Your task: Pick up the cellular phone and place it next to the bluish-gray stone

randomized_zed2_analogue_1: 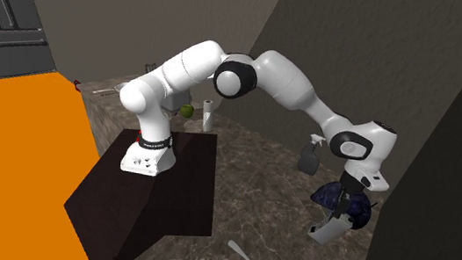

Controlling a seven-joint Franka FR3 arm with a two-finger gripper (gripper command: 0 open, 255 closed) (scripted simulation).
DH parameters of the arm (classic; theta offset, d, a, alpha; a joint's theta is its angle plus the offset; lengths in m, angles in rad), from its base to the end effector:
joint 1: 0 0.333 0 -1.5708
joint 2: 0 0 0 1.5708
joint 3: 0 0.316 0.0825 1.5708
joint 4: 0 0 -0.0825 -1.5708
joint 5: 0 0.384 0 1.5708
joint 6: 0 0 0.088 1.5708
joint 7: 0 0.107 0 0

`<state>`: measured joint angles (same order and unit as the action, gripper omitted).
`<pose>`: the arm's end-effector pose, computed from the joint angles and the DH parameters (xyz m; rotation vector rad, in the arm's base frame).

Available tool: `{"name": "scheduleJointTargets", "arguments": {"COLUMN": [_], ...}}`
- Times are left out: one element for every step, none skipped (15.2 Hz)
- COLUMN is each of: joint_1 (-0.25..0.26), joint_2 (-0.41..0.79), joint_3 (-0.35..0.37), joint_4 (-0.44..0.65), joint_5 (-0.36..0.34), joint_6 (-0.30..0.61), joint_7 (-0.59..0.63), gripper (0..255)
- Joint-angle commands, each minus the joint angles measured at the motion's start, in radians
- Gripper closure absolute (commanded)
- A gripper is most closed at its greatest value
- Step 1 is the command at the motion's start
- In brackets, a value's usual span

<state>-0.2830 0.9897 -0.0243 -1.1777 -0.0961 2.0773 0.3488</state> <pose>0.7165 -0.2272 0.1760 2.9007 -0.8903 -0.1333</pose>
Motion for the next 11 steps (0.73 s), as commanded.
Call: {"name": "scheduleJointTargets", "arguments": {"joint_1": [0.0,0.0,0.002,0.003,0.005,0.007,0.007,0.007,0.007,0.007,0.007], "joint_2": [0.0,0.0,-0.018,-0.034,-0.049,-0.06,-0.06,-0.06,-0.06,-0.06,-0.06], "joint_3": [0.0,0.0,0.001,0.001,0.002,0.002,0.002,0.002,0.002,0.002,0.002], "joint_4": [0.0,-0.001,0.003,0.009,0.017,0.024,0.024,0.024,0.024,0.024,0.024], "joint_5": [0.0,0.0,0.001,0.001,0.002,0.002,0.002,0.002,0.002,0.002,0.002], "joint_6": [0.0,0.0,-0.021,-0.043,-0.066,-0.085,-0.085,-0.085,-0.085,-0.085,-0.085], "joint_7": [0.0,0.0,0.0,-0.001,-0.001,-0.001,-0.001,-0.001,-0.001,-0.001,-0.001], "gripper": [0,0,0,0,0,0,0,0,0,0,0]}}
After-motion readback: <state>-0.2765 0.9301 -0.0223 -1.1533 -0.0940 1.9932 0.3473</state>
